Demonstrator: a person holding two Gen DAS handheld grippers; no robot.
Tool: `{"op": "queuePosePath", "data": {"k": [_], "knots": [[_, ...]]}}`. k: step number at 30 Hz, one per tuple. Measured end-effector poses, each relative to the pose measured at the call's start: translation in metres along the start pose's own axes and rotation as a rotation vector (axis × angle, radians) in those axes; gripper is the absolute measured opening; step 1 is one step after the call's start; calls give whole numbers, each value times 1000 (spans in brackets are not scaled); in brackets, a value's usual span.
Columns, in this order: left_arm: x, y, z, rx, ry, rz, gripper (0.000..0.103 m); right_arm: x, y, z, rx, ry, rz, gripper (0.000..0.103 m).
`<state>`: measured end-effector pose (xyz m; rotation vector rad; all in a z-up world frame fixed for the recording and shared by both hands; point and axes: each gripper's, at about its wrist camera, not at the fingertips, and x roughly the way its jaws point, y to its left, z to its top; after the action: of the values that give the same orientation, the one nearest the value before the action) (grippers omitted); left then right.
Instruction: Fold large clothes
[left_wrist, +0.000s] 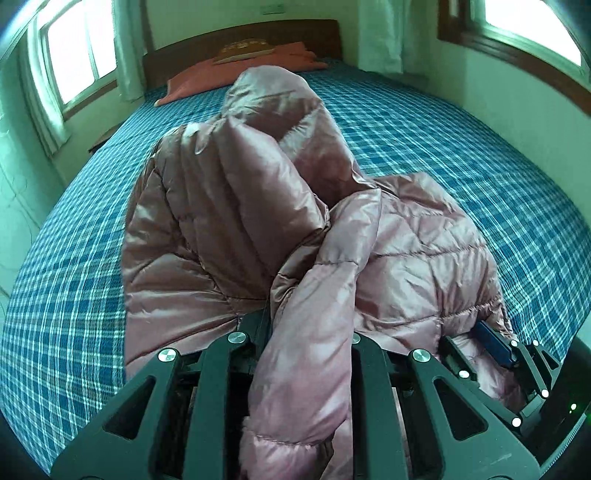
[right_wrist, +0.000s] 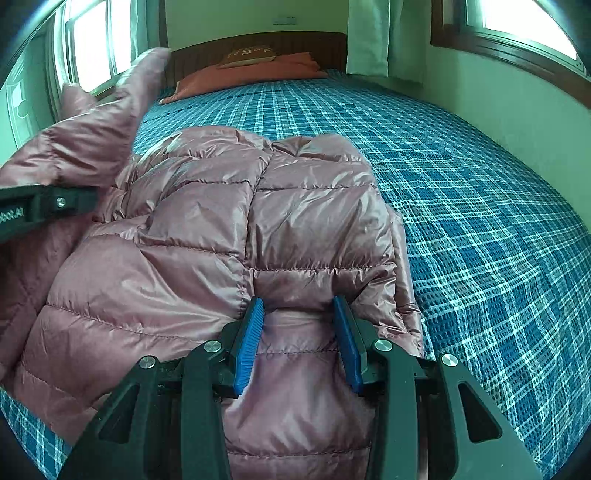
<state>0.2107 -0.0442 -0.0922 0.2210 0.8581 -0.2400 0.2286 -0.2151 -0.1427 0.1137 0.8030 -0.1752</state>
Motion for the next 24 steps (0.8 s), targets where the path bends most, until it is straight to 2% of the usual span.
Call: {"op": "queuePosePath", "data": {"k": [6,16,24], "knots": [[9,-26,-11,88,-1,15,16,0,0,1,5,1,7,40],[27,-41,-29,142,-34,20,16,1,-1,1,1,1,5,40],[29,-32,-34,110,-56,-30,16,0,4,-1,-18,-6,-9,40]]}}
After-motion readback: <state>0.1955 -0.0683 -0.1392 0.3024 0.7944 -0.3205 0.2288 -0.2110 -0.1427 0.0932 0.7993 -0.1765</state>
